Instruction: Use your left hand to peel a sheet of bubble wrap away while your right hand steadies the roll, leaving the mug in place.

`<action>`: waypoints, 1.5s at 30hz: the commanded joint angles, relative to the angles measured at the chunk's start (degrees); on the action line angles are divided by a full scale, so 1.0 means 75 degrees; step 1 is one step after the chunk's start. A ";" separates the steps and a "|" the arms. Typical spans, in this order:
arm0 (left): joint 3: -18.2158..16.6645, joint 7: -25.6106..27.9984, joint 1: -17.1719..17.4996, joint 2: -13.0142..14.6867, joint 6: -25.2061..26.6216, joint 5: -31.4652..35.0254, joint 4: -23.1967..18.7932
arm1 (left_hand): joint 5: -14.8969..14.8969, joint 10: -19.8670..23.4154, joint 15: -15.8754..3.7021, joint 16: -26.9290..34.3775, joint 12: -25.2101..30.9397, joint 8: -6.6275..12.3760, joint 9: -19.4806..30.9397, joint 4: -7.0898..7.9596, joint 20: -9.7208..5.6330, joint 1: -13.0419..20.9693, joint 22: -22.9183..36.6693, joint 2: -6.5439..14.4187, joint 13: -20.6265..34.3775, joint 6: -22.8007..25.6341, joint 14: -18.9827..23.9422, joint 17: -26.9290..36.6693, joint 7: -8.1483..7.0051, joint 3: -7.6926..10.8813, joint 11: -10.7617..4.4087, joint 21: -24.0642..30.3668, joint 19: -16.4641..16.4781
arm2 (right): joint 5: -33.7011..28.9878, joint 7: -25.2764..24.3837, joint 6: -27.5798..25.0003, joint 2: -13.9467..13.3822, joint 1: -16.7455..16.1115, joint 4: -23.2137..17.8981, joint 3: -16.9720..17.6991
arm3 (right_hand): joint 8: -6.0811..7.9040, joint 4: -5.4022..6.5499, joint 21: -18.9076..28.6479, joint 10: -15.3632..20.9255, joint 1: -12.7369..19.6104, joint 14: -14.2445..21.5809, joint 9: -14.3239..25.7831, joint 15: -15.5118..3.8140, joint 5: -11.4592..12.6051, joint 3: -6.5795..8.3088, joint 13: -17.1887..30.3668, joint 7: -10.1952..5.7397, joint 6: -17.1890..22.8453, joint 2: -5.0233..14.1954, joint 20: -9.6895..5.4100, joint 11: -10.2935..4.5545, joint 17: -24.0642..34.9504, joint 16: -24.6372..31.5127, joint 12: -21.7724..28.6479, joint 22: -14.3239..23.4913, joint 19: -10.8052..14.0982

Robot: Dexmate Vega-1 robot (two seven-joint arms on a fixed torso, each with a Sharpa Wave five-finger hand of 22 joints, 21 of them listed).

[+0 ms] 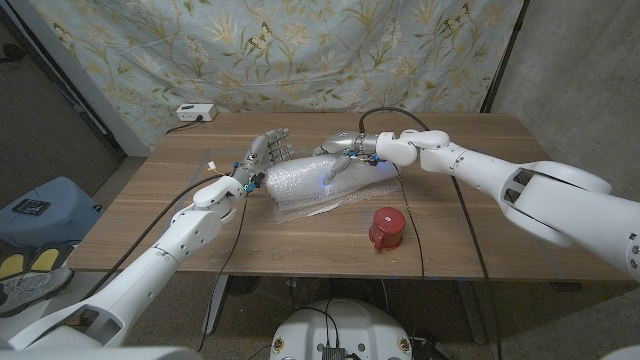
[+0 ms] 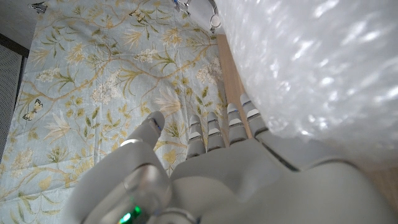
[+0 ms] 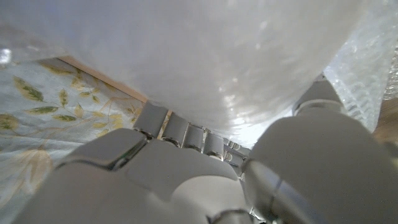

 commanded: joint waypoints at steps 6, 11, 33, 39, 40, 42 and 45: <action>0.0022 0.0014 -0.0028 0.0010 0.0080 0.0007 -0.0040 | 0.0030 0.0033 -0.0039 0.0040 0.0031 0.0043 0.0043 -0.0014 -0.0030 -0.0063 0.0020 -0.0014 0.0024 0.0087 0.0086 0.0015 0.0004 0.0064 0.0074 0.0028 0.0054 | 0.0142 -0.0099 -0.0079 -0.0260 -0.0058 -0.0224 0.0172 | 0.0042 -0.0061 0.0074 0.0736 0.0869 0.0355 0.0012 -0.1255 -0.0044 0.0041 0.0513 -0.0694 0.1730 0.0880 -0.0061 -0.0835 0.0074 -0.0092 -0.0027 -0.0007 -0.0062; 0.0031 -0.0004 -0.0020 -0.0003 0.0060 0.0007 -0.0033 | 0.0029 0.0040 -0.0037 0.0034 0.0030 0.0039 0.0043 -0.0017 -0.0031 -0.0063 0.0022 -0.0016 0.0024 0.0088 0.0084 0.0017 0.0009 0.0063 0.0062 0.0029 0.0056 | 0.0108 -0.0201 -0.0109 -0.0386 -0.0122 -0.0399 0.0260 | 0.0061 -0.0044 0.0111 0.0825 0.0886 0.0371 0.0003 -0.1250 -0.0079 0.0017 0.0446 -0.0736 0.1755 0.0906 -0.0064 -0.0825 0.0123 -0.0134 -0.0036 -0.0007 -0.0081; 0.0013 -0.0013 0.0037 0.0033 0.0070 -0.0026 -0.0110 | 0.0028 0.0041 -0.0047 0.0017 0.0009 0.0015 0.0044 -0.0039 -0.0033 -0.0059 0.0026 -0.0023 0.0026 0.0083 0.0097 0.0022 0.0014 0.0054 0.0055 0.0026 0.0059 | 0.0106 -0.0472 -0.0677 -0.0978 -0.0656 -0.1498 0.0910 | 0.0410 -0.0160 0.0631 0.2196 0.1483 0.1326 -0.0057 -0.1305 -0.0193 0.0013 -0.0261 -0.0606 0.2466 0.0990 -0.0453 -0.1147 0.0389 -0.0146 -0.0022 -0.0022 0.0398; 0.0007 -0.0034 0.0030 0.0039 0.0081 -0.0046 -0.0117 | 0.0029 0.0051 -0.0048 0.0015 0.0008 0.0011 0.0044 -0.0047 -0.0033 -0.0058 0.0027 -0.0032 0.0026 0.0083 0.0109 0.0021 0.0003 0.0053 0.0060 0.0027 0.0062 | 0.0320 -0.0152 -0.0846 -0.1095 -0.0777 -0.1821 0.1122 | 0.0398 -0.0151 0.0677 0.2192 0.1557 0.1373 -0.0064 -0.1301 -0.0204 0.0016 -0.0370 -0.0592 0.2439 0.0982 -0.0466 -0.1170 0.0385 -0.0207 -0.0104 -0.0024 0.0389; 0.0008 -0.0040 0.0027 0.0040 0.0082 -0.0048 -0.0116 | 0.0028 0.0051 -0.0050 0.0013 0.0008 0.0010 0.0044 -0.0050 -0.0034 -0.0057 0.0027 -0.0033 0.0026 0.0083 0.0108 0.0020 0.0007 0.0052 0.0063 0.0026 0.0061 | 0.0378 -0.0080 -0.0864 -0.1113 -0.0796 -0.1871 0.1163 | 0.0394 -0.0145 0.0683 0.2177 0.1560 0.1371 -0.0065 -0.1296 -0.0207 0.0012 -0.0390 -0.0595 0.2430 0.0975 -0.0465 -0.1170 0.0382 -0.0226 -0.0125 -0.0025 0.0380; 0.0010 -0.0044 0.0027 0.0041 0.0090 -0.0052 -0.0120 | 0.0028 0.0056 -0.0051 0.0011 0.0008 0.0010 0.0044 -0.0052 -0.0032 -0.0056 0.0028 -0.0032 0.0026 0.0086 0.0107 0.0021 0.0006 0.0050 0.0053 0.0026 0.0062 | 0.0470 0.0038 -0.0922 -0.1155 -0.0841 -0.1985 0.1243 | 0.0389 -0.0134 0.0705 0.2196 0.1579 0.1383 -0.0068 -0.1302 -0.0214 0.0008 -0.0444 -0.0590 0.2421 0.0970 -0.0470 -0.1159 0.0373 -0.0266 -0.0156 -0.0028 0.0373; 0.0022 -0.0050 0.0029 0.0025 0.0092 -0.0061 -0.0106 | 0.0028 0.0049 -0.0055 0.0009 0.0003 0.0007 0.0044 -0.0058 -0.0035 -0.0054 0.0028 -0.0037 0.0027 0.0084 0.0108 0.0020 0.0001 0.0048 0.0049 0.0026 0.0063 | 0.0665 0.0234 -0.0989 -0.1210 -0.0921 -0.2129 0.1374 | 0.0366 -0.0121 0.0718 0.2195 0.1596 0.1387 -0.0072 -0.1300 -0.0221 0.0002 -0.0493 -0.0575 0.2374 0.0961 -0.0448 -0.1138 0.0366 -0.0317 -0.0193 -0.0033 0.0332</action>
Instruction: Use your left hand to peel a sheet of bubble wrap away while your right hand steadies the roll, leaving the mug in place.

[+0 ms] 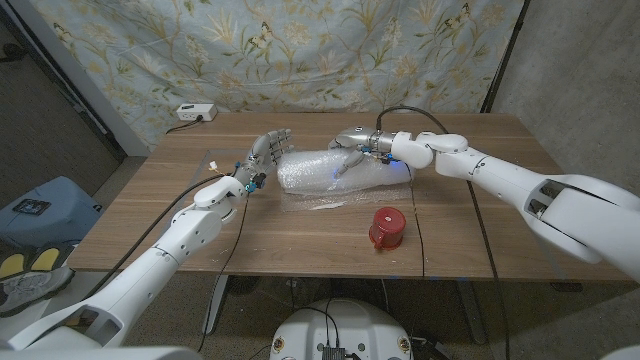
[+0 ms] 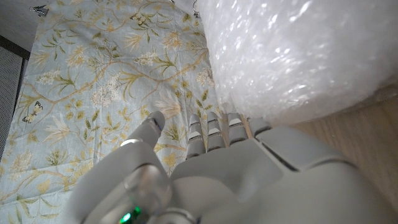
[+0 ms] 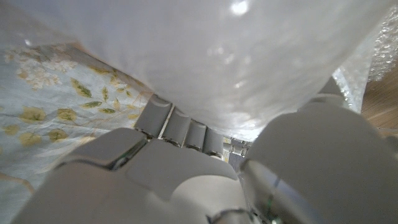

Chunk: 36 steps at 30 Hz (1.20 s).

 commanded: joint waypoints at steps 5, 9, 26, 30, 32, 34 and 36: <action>0.0026 -0.0077 -0.0003 -0.0012 0.0019 -0.0026 0.0007 | 0.0027 -0.0001 -0.0008 0.0002 -0.0007 -0.0003 0.0044 -0.0035 -0.0032 -0.0059 0.0031 -0.0035 0.0028 0.0044 0.0062 0.0024 -0.0030 0.0022 0.0034 0.0026 0.0065 | 0.0757 0.0764 -0.0405 -0.0304 -0.0401 -0.0808 0.0629 | 0.0006 -0.0039 0.0050 0.0991 0.1332 0.0413 0.0010 -0.1040 -0.0030 0.0048 -0.0062 -0.1204 0.1098 0.1212 -0.0084 -0.0986 -0.0005 -0.0157 -0.0080 0.0004 -0.0081; 0.0039 -0.0080 -0.0016 -0.0011 0.0009 -0.0002 0.0003 | 0.0028 -0.0004 -0.0011 0.0000 -0.0011 -0.0006 0.0045 -0.0041 -0.0039 -0.0058 0.0032 -0.0039 0.0028 0.0042 0.0067 0.0023 -0.0019 0.0021 0.0048 0.0025 0.0066 | 0.1114 0.0957 -0.0519 -0.0322 -0.0548 -0.0937 0.0822 | -0.0011 -0.0027 0.0057 0.0978 0.1339 0.0411 0.0006 -0.1037 -0.0035 0.0037 -0.0072 -0.1198 0.1068 0.1203 -0.0064 -0.0979 -0.0006 -0.0204 -0.0098 -0.0007 -0.0129; 0.0066 -0.0160 -0.0101 -0.0008 0.0083 -0.0030 0.0033 | 0.0027 -0.0013 -0.0001 -0.0011 -0.0028 -0.0016 0.0045 -0.0055 -0.0043 -0.0062 0.0034 -0.0045 0.0030 0.0037 0.0066 0.0025 -0.0012 0.0008 0.0067 0.0022 0.0063 | 0.2126 0.1438 -0.0877 -0.0279 -0.0833 -0.1091 0.1294 | -0.0056 -0.0032 0.0126 0.0996 0.1474 0.0510 -0.0010 -0.1043 -0.0045 -0.0018 -0.0136 -0.1169 0.1040 0.1199 -0.0028 -0.0980 0.0063 -0.0287 -0.0160 -0.0053 -0.0212; 0.0074 -0.0165 -0.0107 -0.0016 0.0084 -0.0027 0.0044 | 0.0027 -0.0008 -0.0002 -0.0013 -0.0029 -0.0018 0.0045 -0.0053 -0.0036 -0.0066 0.0034 -0.0043 0.0030 0.0035 0.0067 0.0027 -0.0010 0.0006 0.0033 0.0022 0.0066 | 0.2303 0.1511 -0.0941 -0.0273 -0.0866 -0.1100 0.1360 | -0.0055 -0.0040 0.0148 0.1081 0.1522 0.0532 -0.0012 -0.1053 -0.0046 -0.0032 -0.0166 -0.1177 0.1065 0.1199 -0.0027 -0.0962 0.0079 -0.0301 -0.0152 -0.0063 -0.0214; 0.0075 -0.0165 -0.0106 -0.0018 0.0082 -0.0026 0.0045 | 0.0027 -0.0010 -0.0007 -0.0014 -0.0032 -0.0019 0.0045 -0.0053 -0.0036 -0.0068 0.0034 -0.0042 0.0030 0.0033 0.0064 0.0028 -0.0011 0.0005 0.0047 0.0022 0.0067 | 0.2337 0.1516 -0.0957 -0.0278 -0.0877 -0.1107 0.1375 | -0.0058 -0.0044 0.0157 0.1072 0.1547 0.0562 -0.0013 -0.1055 -0.0046 -0.0038 -0.0165 -0.1173 0.1068 0.1200 -0.0029 -0.0958 0.0099 -0.0290 -0.0158 -0.0067 -0.0215; 0.0076 -0.0163 -0.0103 -0.0018 0.0087 -0.0028 0.0045 | 0.0027 -0.0011 -0.0002 -0.0015 -0.0033 -0.0018 0.0045 -0.0054 -0.0042 -0.0068 0.0034 -0.0044 0.0030 0.0038 0.0066 0.0027 -0.0011 0.0004 0.0054 0.0021 0.0065 | 0.2351 0.1523 -0.0975 -0.0290 -0.0885 -0.1123 0.1382 | -0.0061 -0.0044 0.0170 0.1077 0.1569 0.0566 -0.0013 -0.1047 -0.0046 -0.0044 -0.0165 -0.1172 0.1073 0.1200 -0.0027 -0.0956 0.0106 -0.0304 -0.0160 -0.0072 -0.0218; 0.0077 -0.0156 -0.0098 -0.0019 0.0087 -0.0025 0.0041 | 0.0027 -0.0014 -0.0002 -0.0016 -0.0035 -0.0020 0.0045 -0.0056 -0.0040 -0.0068 0.0034 -0.0044 0.0031 0.0033 0.0065 0.0027 -0.0009 0.0004 0.0063 0.0021 0.0066 | 0.2376 0.1529 -0.0990 -0.0302 -0.0899 -0.1139 0.1394 | -0.0055 -0.0034 0.0178 0.1077 0.1566 0.0573 -0.0014 -0.1035 -0.0047 -0.0055 -0.0162 -0.1180 0.1098 0.1200 -0.0026 -0.0966 0.0113 -0.0311 -0.0161 -0.0075 -0.0220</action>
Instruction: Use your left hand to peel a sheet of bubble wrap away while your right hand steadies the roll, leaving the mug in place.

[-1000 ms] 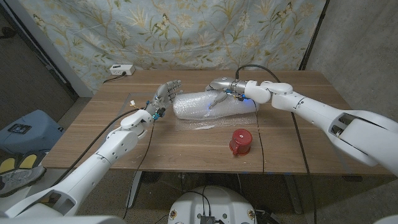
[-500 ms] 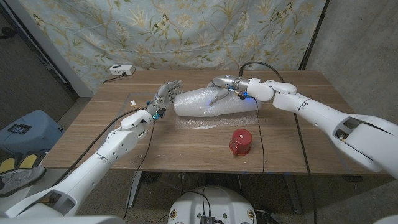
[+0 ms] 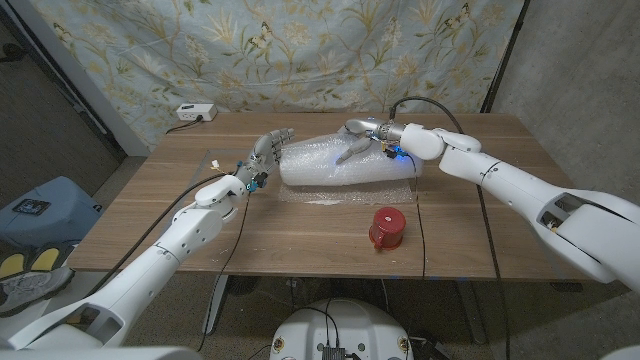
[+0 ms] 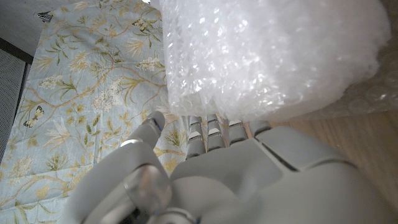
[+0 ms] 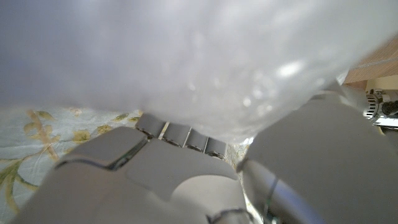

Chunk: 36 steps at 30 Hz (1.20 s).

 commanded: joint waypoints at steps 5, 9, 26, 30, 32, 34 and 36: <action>0.0023 -0.0009 -0.0017 -0.0006 0.0045 -0.0013 0.0006 | 0.0028 0.0013 0.0001 -0.0019 -0.0039 -0.0018 0.0007 -0.0060 -0.0041 -0.0047 0.0035 -0.0023 0.0031 0.0041 0.0066 0.0028 -0.0010 0.0005 0.0038 0.0019 0.0062 | 0.0567 0.0210 -0.0245 -0.0050 -0.0175 -0.0140 0.0235 | 0.0000 0.0002 0.0086 0.0143 0.1490 0.0083 0.0012 -0.0488 0.0041 -0.0061 0.0049 0.0024 0.0077 0.1339 -0.0083 -0.0107 0.0044 -0.0065 0.0013 -0.0012 -0.0033; 0.0028 0.0000 -0.0022 -0.0008 0.0051 -0.0005 -0.0002 | 0.0027 0.0011 -0.0001 -0.0020 -0.0043 -0.0020 0.0007 -0.0062 -0.0040 -0.0050 0.0035 -0.0026 0.0032 0.0040 0.0067 0.0029 -0.0011 0.0001 0.0036 0.0020 0.0066 | 0.0618 0.0207 -0.0317 -0.0110 -0.0225 -0.0237 0.0288 | -0.0006 0.0011 0.0106 0.0138 0.1506 0.0101 0.0011 -0.0480 0.0037 -0.0086 0.0061 0.0023 0.0083 0.1341 -0.0081 -0.0133 0.0051 -0.0080 0.0011 -0.0019 -0.0038; 0.0071 -0.0073 -0.0108 -0.0003 0.0121 -0.0001 0.0025 | 0.0029 0.0029 -0.0002 -0.0024 -0.0047 -0.0027 0.0008 -0.0072 -0.0029 -0.0050 0.0036 -0.0019 0.0033 0.0033 0.0074 0.0031 -0.0013 -0.0003 0.0028 0.0020 0.0073 | 0.0797 0.0090 -0.0601 -0.0303 -0.0444 -0.0538 0.0508 | -0.0039 0.0035 0.0175 0.0170 0.1590 0.0132 0.0010 -0.0482 0.0031 -0.0168 0.0034 0.0038 0.0097 0.1373 -0.0052 -0.0115 0.0079 -0.0166 -0.0022 -0.0051 -0.0086; 0.0078 -0.0088 -0.0132 0.0003 0.0127 0.0011 0.0036 | 0.0030 0.0027 -0.0003 -0.0025 -0.0050 -0.0028 0.0008 -0.0074 -0.0034 -0.0049 0.0036 -0.0018 0.0034 0.0031 0.0074 0.0031 -0.0023 -0.0002 0.0031 0.0020 0.0074 | 0.0861 0.0020 -0.0685 -0.0349 -0.0515 -0.0606 0.0589 | -0.0046 0.0033 0.0190 0.0165 0.1616 0.0143 0.0010 -0.0482 0.0029 -0.0190 0.0037 0.0038 0.0102 0.1374 -0.0051 -0.0102 0.0087 -0.0182 -0.0030 -0.0057 -0.0098; 0.0080 -0.0087 -0.0142 0.0003 0.0128 0.0019 0.0039 | 0.0030 0.0023 -0.0002 -0.0023 -0.0053 -0.0030 0.0008 -0.0074 -0.0028 -0.0050 0.0036 -0.0016 0.0034 0.0027 0.0079 0.0031 -0.0018 -0.0002 0.0028 0.0020 0.0076 | 0.0893 -0.0013 -0.0751 -0.0372 -0.0554 -0.0651 0.0630 | -0.0053 0.0035 0.0202 0.0179 0.1629 0.0151 0.0010 -0.0481 0.0028 -0.0202 0.0032 0.0034 0.0099 0.1380 -0.0052 -0.0105 0.0095 -0.0189 -0.0032 -0.0061 -0.0100; 0.0083 -0.0094 -0.0150 0.0006 0.0134 0.0021 0.0042 | 0.0030 0.0028 0.0000 -0.0023 -0.0052 -0.0030 0.0008 -0.0070 -0.0033 -0.0055 0.0037 -0.0017 0.0034 0.0028 0.0080 0.0033 -0.0015 -0.0003 0.0046 0.0018 0.0073 | 0.0916 -0.0063 -0.0813 -0.0399 -0.0599 -0.0698 0.0670 | -0.0058 0.0038 0.0208 0.0178 0.1640 0.0155 0.0010 -0.0483 0.0028 -0.0210 0.0026 0.0031 0.0098 0.1392 -0.0050 -0.0108 0.0092 -0.0201 -0.0040 -0.0064 -0.0109; 0.0089 -0.0105 -0.0164 0.0004 0.0143 0.0022 0.0055 | 0.0030 0.0024 0.0003 -0.0024 -0.0055 -0.0028 0.0008 -0.0072 -0.0038 -0.0054 0.0037 -0.0018 0.0034 0.0031 0.0083 0.0032 -0.0011 -0.0003 0.0045 0.0019 0.0075 | 0.0942 -0.0105 -0.0857 -0.0422 -0.0640 -0.0728 0.0705 | -0.0058 0.0037 0.0218 0.0170 0.1654 0.0170 0.0010 -0.0482 0.0026 -0.0224 0.0045 0.0033 0.0109 0.1394 -0.0049 -0.0108 0.0101 -0.0201 -0.0035 -0.0067 -0.0111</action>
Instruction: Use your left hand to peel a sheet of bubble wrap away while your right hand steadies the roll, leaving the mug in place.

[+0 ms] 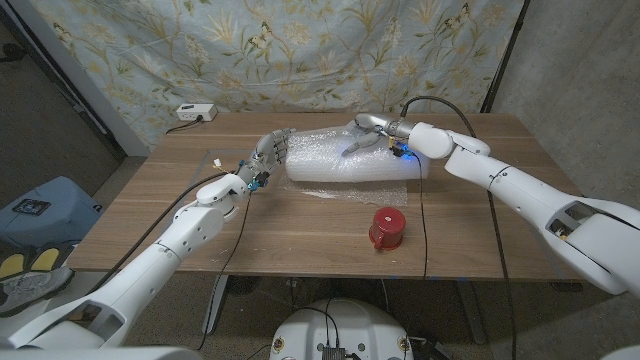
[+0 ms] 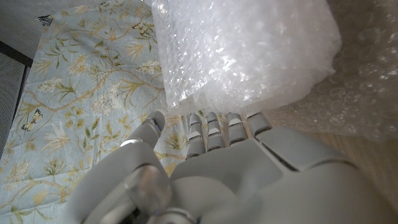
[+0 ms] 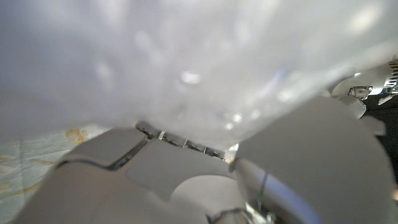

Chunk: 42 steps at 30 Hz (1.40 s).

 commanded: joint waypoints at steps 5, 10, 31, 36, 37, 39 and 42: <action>0.0029 -0.0044 -0.0075 0.0006 0.0056 0.0020 0.0050 | 0.0031 0.0028 -0.0003 -0.0025 0.0005 -0.0028 0.0010 -0.0029 -0.0041 -0.0058 0.0039 -0.0019 0.0035 0.0034 0.0086 0.0033 -0.0014 0.0018 0.0048 0.0018 0.0073 | 0.0245 -0.0293 -0.0390 -0.0180 -0.0325 -0.0286 0.0286 | -0.0025 -0.0022 0.0083 0.0077 0.1006 0.0068 0.0009 -0.0442 0.0051 -0.0061 0.0050 0.0023 0.0050 0.0948 -0.0063 -0.0009 0.0036 -0.0030 -0.0003 0.0006 -0.0051; 0.0032 -0.0059 -0.0089 0.0011 0.0088 0.0007 0.0065 | 0.0031 0.0026 -0.0001 -0.0028 0.0001 -0.0030 0.0010 -0.0029 -0.0038 -0.0060 0.0039 -0.0017 0.0035 0.0030 0.0081 0.0034 -0.0010 0.0017 0.0061 0.0018 0.0075 | 0.0343 -0.0362 -0.0556 -0.0239 -0.0437 -0.0419 0.0375 | -0.0035 -0.0018 0.0100 0.0086 0.1029 0.0069 0.0010 -0.0437 0.0049 -0.0079 0.0055 0.0022 0.0048 0.0960 -0.0061 -0.0006 0.0042 -0.0051 -0.0004 0.0001 -0.0061; 0.0090 -0.0104 -0.0131 -0.0023 0.0168 -0.0005 0.0070 | 0.0033 0.0022 -0.0010 -0.0033 -0.0013 -0.0034 0.0009 -0.0040 -0.0032 -0.0062 0.0039 -0.0017 0.0038 0.0028 0.0085 0.0034 -0.0031 0.0015 0.0086 0.0017 0.0081 | 0.0716 -0.0562 -0.1082 -0.0543 -0.0926 -0.1021 0.0692 | -0.0063 -0.0010 0.0168 0.0082 0.1121 0.0113 0.0014 -0.0436 0.0042 -0.0168 0.0064 0.0036 0.0083 0.0993 -0.0043 0.0000 0.0087 -0.0113 -0.0040 -0.0021 -0.0113; 0.0094 -0.0077 -0.0112 -0.0014 0.0171 0.0009 0.0023 | 0.0033 0.0019 -0.0005 -0.0032 -0.0017 -0.0035 0.0009 -0.0039 -0.0038 -0.0067 0.0040 -0.0018 0.0038 0.0026 0.0090 0.0036 -0.0031 0.0013 0.0075 0.0016 0.0082 | 0.0788 -0.0613 -0.1236 -0.0643 -0.1052 -0.1224 0.0785 | -0.0072 -0.0005 0.0187 0.0093 0.1137 0.0129 0.0015 -0.0436 0.0039 -0.0191 0.0059 0.0039 0.0088 0.1005 -0.0045 0.0003 0.0100 -0.0125 -0.0049 -0.0026 -0.0122; 0.0098 -0.0076 -0.0109 -0.0011 0.0173 0.0014 0.0013 | 0.0033 0.0023 -0.0007 -0.0033 -0.0016 -0.0036 0.0009 -0.0041 -0.0040 -0.0066 0.0040 -0.0020 0.0038 0.0024 0.0090 0.0035 -0.0030 0.0013 0.0075 0.0016 0.0082 | 0.0812 -0.0614 -0.1254 -0.0657 -0.1072 -0.1250 0.0802 | -0.0075 -0.0006 0.0192 0.0108 0.1145 0.0130 0.0015 -0.0437 0.0039 -0.0197 0.0047 0.0041 0.0085 0.1008 -0.0039 0.0003 0.0100 -0.0130 -0.0052 -0.0027 -0.0122; 0.0103 -0.0084 -0.0101 -0.0006 0.0189 0.0004 -0.0006 | 0.0033 0.0024 -0.0002 -0.0033 -0.0016 -0.0036 0.0009 -0.0044 -0.0038 -0.0065 0.0040 -0.0020 0.0038 0.0023 0.0092 0.0034 -0.0026 0.0014 0.0069 0.0016 0.0083 | 0.0842 -0.0636 -0.1294 -0.0683 -0.1116 -0.1306 0.0834 | -0.0074 -0.0007 0.0199 0.0120 0.1151 0.0135 0.0015 -0.0435 0.0037 -0.0208 0.0037 0.0040 0.0099 0.1006 -0.0039 -0.0003 0.0110 -0.0131 -0.0058 -0.0029 -0.0124; 0.0117 -0.0105 -0.0106 -0.0009 0.0194 0.0002 -0.0006 | 0.0034 0.0020 -0.0003 -0.0034 -0.0019 -0.0039 0.0009 -0.0042 -0.0038 -0.0066 0.0040 -0.0018 0.0038 0.0017 0.0089 0.0035 -0.0029 0.0015 0.0069 0.0015 0.0082 | 0.0957 -0.0667 -0.1369 -0.0718 -0.1211 -0.1415 0.0913 | -0.0078 -0.0007 0.0210 0.0108 0.1165 0.0135 0.0016 -0.0435 0.0036 -0.0218 0.0062 0.0037 0.0105 0.1011 -0.0039 0.0002 0.0116 -0.0141 -0.0053 -0.0031 -0.0127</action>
